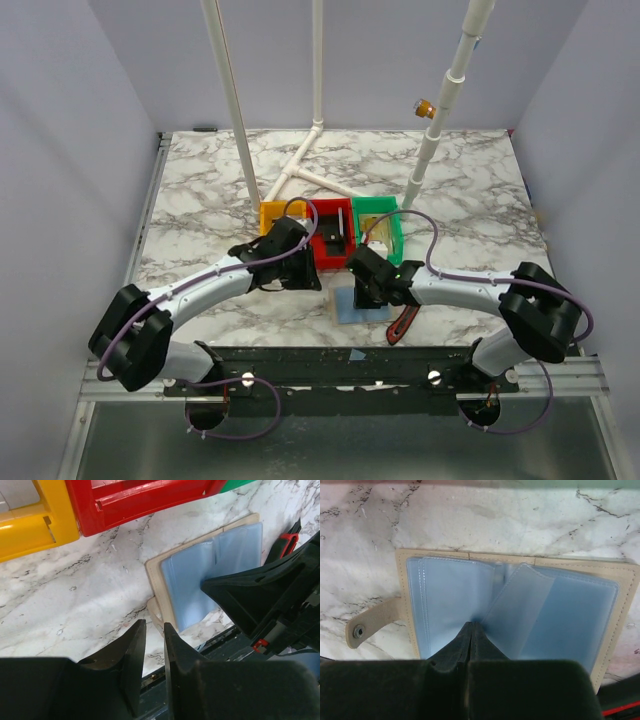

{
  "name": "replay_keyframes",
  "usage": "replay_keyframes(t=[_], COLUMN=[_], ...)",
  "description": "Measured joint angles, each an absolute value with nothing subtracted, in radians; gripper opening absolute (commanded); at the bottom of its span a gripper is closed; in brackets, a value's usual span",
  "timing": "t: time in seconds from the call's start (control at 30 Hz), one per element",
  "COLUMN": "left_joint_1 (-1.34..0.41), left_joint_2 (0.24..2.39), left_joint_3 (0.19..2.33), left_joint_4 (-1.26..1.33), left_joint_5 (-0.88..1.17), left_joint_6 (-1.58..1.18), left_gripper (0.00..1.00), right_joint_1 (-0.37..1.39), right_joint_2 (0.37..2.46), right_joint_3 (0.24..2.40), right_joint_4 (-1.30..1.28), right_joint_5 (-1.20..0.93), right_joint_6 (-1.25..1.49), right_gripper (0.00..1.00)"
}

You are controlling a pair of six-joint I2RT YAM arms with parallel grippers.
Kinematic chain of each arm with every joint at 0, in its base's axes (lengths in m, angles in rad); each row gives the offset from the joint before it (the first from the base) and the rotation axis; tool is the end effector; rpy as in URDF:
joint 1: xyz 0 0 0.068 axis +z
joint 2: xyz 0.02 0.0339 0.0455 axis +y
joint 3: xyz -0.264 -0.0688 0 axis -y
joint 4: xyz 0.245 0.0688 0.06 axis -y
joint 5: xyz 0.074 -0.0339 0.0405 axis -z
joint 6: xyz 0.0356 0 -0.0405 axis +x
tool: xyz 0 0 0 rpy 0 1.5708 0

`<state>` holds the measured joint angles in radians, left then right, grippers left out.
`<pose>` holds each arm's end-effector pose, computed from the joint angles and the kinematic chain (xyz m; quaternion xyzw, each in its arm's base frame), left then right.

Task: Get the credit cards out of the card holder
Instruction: Close the card holder at the center of the board.

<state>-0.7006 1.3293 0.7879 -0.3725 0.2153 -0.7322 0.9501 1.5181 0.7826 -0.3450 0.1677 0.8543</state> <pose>0.1970 -0.1761 0.2089 0.0198 0.9415 -0.2873 0.1751 0.1673 0.2238 0.1610 -0.0260 0.9666 0.1394 0.2137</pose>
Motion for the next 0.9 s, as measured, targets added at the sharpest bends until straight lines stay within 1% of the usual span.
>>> replay_keyframes(t=[0.37, 0.9], left_joint_1=[-0.726, -0.751], left_joint_2=[1.385, 1.451], left_joint_3=[0.786, 0.787], left_joint_4=[-0.355, -0.327], left_joint_5=[0.230, 0.258], left_joint_6=[-0.729, -0.725], left_gripper=[0.38, 0.42], right_joint_1=[0.950, 0.950], right_joint_2=[1.509, 1.501], right_joint_3=[0.771, 0.765], right_joint_4=[-0.352, -0.354], right_joint_5=[0.178, 0.179], right_joint_6=[0.864, 0.865], right_gripper=[0.01, 0.01])
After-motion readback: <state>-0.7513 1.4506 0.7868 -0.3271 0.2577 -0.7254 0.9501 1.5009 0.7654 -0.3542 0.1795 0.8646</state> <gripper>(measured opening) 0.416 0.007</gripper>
